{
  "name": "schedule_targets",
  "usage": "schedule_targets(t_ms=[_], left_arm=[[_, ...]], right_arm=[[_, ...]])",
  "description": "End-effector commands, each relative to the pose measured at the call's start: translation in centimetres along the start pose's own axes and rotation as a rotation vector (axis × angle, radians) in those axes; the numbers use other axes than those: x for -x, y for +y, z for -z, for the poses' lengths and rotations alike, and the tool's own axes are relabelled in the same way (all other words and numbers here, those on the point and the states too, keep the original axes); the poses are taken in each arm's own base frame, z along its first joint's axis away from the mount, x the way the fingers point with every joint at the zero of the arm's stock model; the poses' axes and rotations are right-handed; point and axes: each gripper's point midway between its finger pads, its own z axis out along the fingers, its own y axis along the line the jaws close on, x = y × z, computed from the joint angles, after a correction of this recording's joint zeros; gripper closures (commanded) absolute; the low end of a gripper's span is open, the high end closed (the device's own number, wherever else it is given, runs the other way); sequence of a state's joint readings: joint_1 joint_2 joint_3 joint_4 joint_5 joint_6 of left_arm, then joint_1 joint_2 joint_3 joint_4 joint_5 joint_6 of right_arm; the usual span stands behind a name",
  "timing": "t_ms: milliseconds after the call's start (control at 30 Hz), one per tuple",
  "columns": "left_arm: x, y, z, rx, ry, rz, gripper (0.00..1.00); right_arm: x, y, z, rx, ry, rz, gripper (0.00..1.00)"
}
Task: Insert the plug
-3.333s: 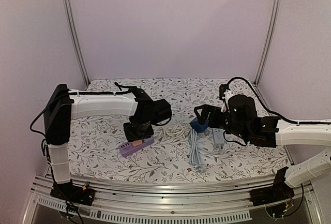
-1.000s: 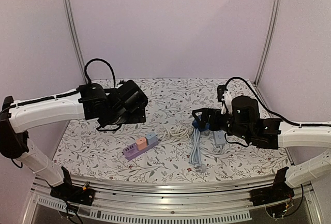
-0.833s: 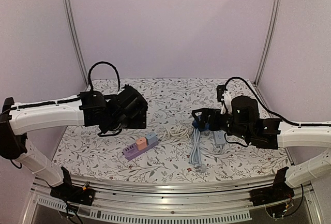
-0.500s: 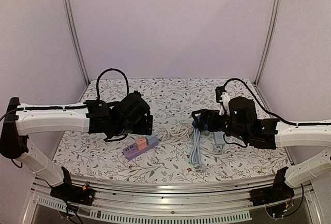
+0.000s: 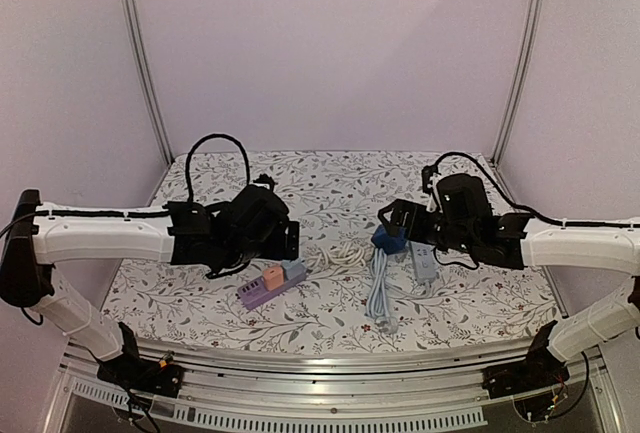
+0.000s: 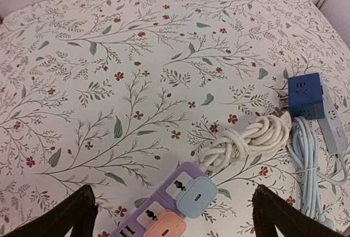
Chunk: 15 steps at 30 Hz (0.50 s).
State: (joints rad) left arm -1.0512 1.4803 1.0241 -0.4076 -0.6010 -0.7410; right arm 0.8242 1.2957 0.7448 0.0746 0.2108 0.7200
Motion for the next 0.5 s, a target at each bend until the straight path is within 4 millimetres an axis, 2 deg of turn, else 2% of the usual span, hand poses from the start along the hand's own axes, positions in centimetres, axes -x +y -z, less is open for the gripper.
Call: schedule_targets(t_ms=[0, 200, 467], left_arm=[[0.4, 1.1, 1.0, 0.018, -0.067, -0.007, 0.0], [-0.7, 1.9, 1.5, -0.029, -0.074, -0.027, 0.01], [-1.3, -1.9, 2.4, -0.177, -0.068, -0.116, 0.01]], right_arm=[[-1.1, -1.2, -1.3, -0.068, 0.126, -0.143, 0.01], [-1.3, -3.0, -2.4, -0.099, 0.189, -0.281, 0.01], [-2.3, -4.6, -3.9, -0.149, 0.226, -0.351, 0.01]])
